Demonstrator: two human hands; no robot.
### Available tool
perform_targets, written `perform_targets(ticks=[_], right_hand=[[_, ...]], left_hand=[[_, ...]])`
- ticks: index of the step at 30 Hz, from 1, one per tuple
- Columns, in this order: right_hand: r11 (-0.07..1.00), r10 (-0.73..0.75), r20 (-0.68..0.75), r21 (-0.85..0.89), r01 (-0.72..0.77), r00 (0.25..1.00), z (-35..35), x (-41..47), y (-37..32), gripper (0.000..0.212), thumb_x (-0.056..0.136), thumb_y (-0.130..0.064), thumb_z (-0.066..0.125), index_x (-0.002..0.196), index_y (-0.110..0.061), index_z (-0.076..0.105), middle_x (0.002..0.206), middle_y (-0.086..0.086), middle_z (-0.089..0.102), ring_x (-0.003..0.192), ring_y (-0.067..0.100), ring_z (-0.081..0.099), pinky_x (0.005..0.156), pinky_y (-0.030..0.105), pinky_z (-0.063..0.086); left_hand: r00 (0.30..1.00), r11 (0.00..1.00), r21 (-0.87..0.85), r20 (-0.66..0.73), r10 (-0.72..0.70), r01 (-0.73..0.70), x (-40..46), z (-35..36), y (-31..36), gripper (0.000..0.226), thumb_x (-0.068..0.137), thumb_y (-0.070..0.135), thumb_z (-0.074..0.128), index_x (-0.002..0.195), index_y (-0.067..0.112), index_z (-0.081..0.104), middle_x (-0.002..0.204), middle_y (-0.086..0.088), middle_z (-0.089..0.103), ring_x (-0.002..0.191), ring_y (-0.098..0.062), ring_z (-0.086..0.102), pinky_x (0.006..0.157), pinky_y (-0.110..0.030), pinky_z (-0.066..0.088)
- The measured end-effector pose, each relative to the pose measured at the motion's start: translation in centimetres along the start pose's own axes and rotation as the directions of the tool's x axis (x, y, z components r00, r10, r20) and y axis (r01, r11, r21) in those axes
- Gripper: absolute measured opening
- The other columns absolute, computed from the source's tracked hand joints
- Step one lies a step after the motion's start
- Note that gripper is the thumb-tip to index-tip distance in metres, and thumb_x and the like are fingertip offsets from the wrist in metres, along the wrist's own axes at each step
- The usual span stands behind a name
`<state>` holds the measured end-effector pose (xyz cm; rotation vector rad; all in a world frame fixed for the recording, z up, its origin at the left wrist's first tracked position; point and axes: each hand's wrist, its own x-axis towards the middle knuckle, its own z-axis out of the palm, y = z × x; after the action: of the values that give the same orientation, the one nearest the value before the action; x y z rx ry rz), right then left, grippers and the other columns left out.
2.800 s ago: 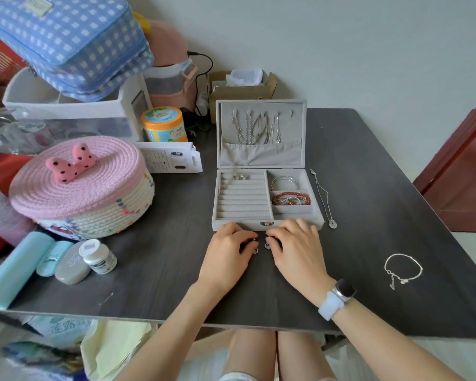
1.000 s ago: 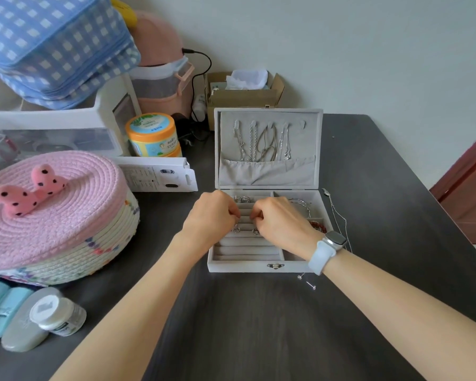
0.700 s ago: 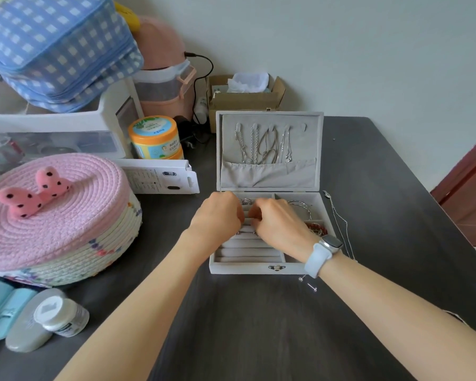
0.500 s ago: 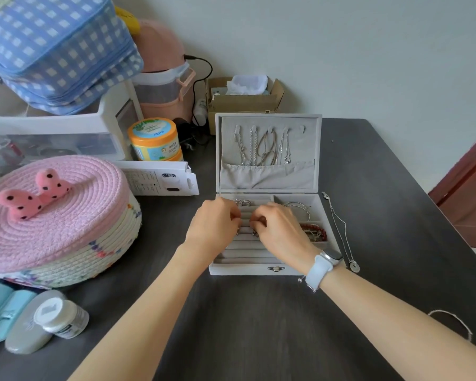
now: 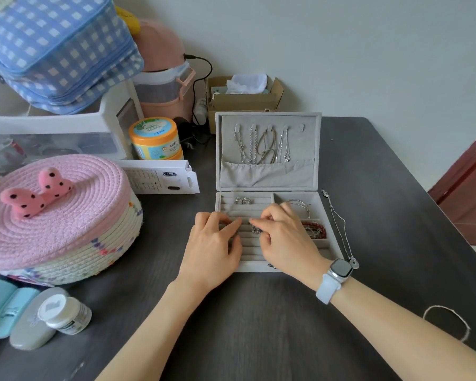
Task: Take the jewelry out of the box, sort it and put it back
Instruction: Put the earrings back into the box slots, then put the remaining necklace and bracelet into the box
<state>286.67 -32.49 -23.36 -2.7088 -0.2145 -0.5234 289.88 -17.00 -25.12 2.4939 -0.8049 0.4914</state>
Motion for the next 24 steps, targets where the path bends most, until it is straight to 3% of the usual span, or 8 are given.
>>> perform_targets(ticks=[7, 12, 15, 18, 21, 24], right_hand=[[1.0, -0.001, 0.038, 0.014, 0.001, 0.999, -0.1, 0.1, -0.2, 0.05, 0.074, -0.019, 0.028, 0.095, -0.005, 0.071, 0.079, 0.009, 0.059, 0.075, 0.03, 0.054, 0.068, 0.04, 0.052], [0.978, 0.127, -0.072, 0.175, -0.113, 0.989, -1.7, -0.5, 0.1, 0.042, 0.077, -0.01, 0.038, 0.11, -0.004, 0.064, 0.098, 0.011, 0.06, 0.096, 0.027, 0.053, 0.088, 0.03, 0.041], [0.954, 0.182, -0.18, 0.269, -0.129, 0.967, -3.6, -1.9, 0.7, 0.038, 0.079, -0.008, 0.038, 0.107, -0.004, 0.063, 0.098, 0.009, 0.06, 0.093, 0.02, 0.054, 0.084, 0.025, 0.043], [0.945, 0.215, -0.27, 0.3, -0.131, 0.939, -5.0, -4.2, 1.4, 0.031, 0.079, -0.004, 0.041, 0.1, -0.005, 0.065, 0.092, 0.003, 0.059, 0.085, 0.011, 0.052, 0.076, 0.012, 0.038], [0.949, 0.232, -0.272, 0.273, -0.157, 0.934, -5.6, -7.6, 1.9, 0.021, 0.081, -0.001, 0.047, 0.093, -0.006, 0.063, 0.087, -0.006, 0.054, 0.078, 0.007, 0.05, 0.073, 0.005, 0.038], [0.954, 0.251, -0.233, 0.223, -0.2, 0.939, -5.3, -10.9, 1.9, 0.011, 0.081, -0.004, 0.053, 0.087, -0.008, 0.062, 0.08, -0.008, 0.052, 0.072, 0.008, 0.049, 0.068, 0.009, 0.039]], left_hand=[[1.0, 1.0, 0.028, 0.01, 0.007, -0.007, 0.0, 0.0, 0.1, 0.041, 0.079, 0.026, 0.039, 0.102, 0.013, 0.071, 0.088, -0.005, 0.061, 0.084, -0.03, 0.051, 0.066, -0.033, 0.05], [0.996, 0.996, -0.011, -0.009, -0.087, 0.087, -0.6, -0.7, 0.7, 0.045, 0.08, 0.025, 0.045, 0.122, 0.014, 0.059, 0.104, -0.011, 0.058, 0.095, -0.033, 0.052, 0.073, -0.04, 0.047], [0.984, 0.987, -0.075, -0.092, -0.15, 0.143, -1.7, -1.2, 2.2, 0.044, 0.08, 0.016, 0.058, 0.123, 0.014, 0.056, 0.111, -0.012, 0.057, 0.104, -0.031, 0.049, 0.081, -0.039, 0.041], [0.981, 0.986, -0.132, -0.148, -0.123, 0.103, -3.2, -1.4, 4.6, 0.036, 0.081, 0.023, 0.051, 0.117, 0.018, 0.057, 0.11, -0.007, 0.057, 0.104, -0.022, 0.046, 0.081, -0.035, 0.039], [0.991, 0.978, -0.207, -0.127, -0.05, 0.023, -5.3, -0.7, 6.8, 0.03, 0.082, 0.026, 0.045, 0.11, 0.023, 0.056, 0.103, -0.001, 0.057, 0.096, -0.015, 0.047, 0.082, -0.027, 0.037], [0.999, 0.972, -0.236, -0.046, -0.026, 0.015, -7.0, 0.6, 8.3, 0.029, 0.082, 0.027, 0.045, 0.105, 0.02, 0.062, 0.099, 0.003, 0.059, 0.091, -0.012, 0.049, 0.076, -0.029, 0.043]])
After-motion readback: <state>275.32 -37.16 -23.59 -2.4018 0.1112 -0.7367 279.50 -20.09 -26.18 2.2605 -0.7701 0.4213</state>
